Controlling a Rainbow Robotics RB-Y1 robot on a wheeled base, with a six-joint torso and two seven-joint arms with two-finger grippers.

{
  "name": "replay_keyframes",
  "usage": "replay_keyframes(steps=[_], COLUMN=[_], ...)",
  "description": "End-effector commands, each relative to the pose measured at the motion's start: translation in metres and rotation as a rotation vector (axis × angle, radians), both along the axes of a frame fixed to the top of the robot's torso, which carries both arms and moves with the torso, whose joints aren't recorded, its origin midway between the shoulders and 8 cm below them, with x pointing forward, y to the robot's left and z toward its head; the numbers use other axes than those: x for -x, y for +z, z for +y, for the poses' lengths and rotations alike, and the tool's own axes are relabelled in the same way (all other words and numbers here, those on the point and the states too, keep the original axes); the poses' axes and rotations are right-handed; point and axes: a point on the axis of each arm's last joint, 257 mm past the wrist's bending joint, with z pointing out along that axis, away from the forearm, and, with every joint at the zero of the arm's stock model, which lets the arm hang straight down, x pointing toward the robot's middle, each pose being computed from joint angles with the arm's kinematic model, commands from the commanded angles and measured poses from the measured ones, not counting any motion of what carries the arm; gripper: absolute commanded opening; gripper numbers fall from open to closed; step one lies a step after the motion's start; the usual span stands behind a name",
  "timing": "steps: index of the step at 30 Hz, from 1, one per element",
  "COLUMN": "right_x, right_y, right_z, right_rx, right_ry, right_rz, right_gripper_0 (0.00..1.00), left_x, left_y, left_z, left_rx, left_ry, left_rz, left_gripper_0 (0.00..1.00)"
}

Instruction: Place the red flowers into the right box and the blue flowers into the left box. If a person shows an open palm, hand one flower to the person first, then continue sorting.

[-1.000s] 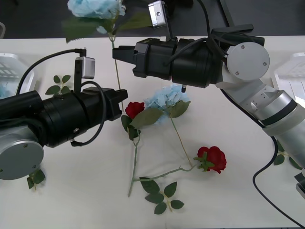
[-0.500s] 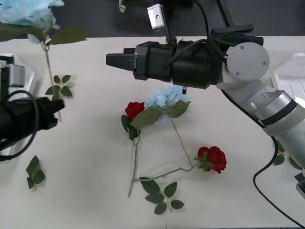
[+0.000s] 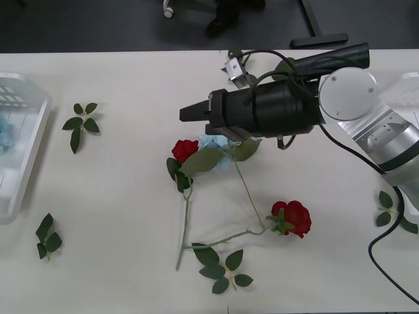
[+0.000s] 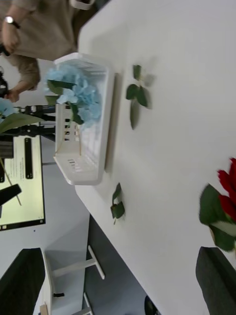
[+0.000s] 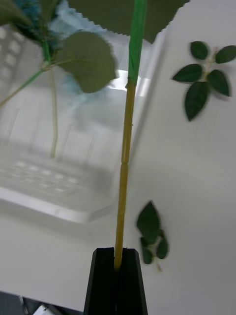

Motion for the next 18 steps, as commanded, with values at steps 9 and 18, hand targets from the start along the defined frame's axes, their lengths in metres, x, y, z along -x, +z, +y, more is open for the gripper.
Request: replay_keyframes(steps=[9, 18], right_x=[0.082, 0.113], right_y=[-0.05, -0.081], right_z=[-0.086, -0.124], right_rx=[0.124, 0.093], right_ry=[-0.356, -0.652], right_rz=[0.416, 0.647], right_gripper_0=[0.89, 0.93], left_x=[0.046, 0.045], left_y=[-0.033, -0.05], left_z=[0.149, 0.179], left_rx=[-0.386, -0.509], left_ry=[0.174, 0.203], left_rz=[0.211, 0.247], left_gripper_0=[0.0, 0.07])
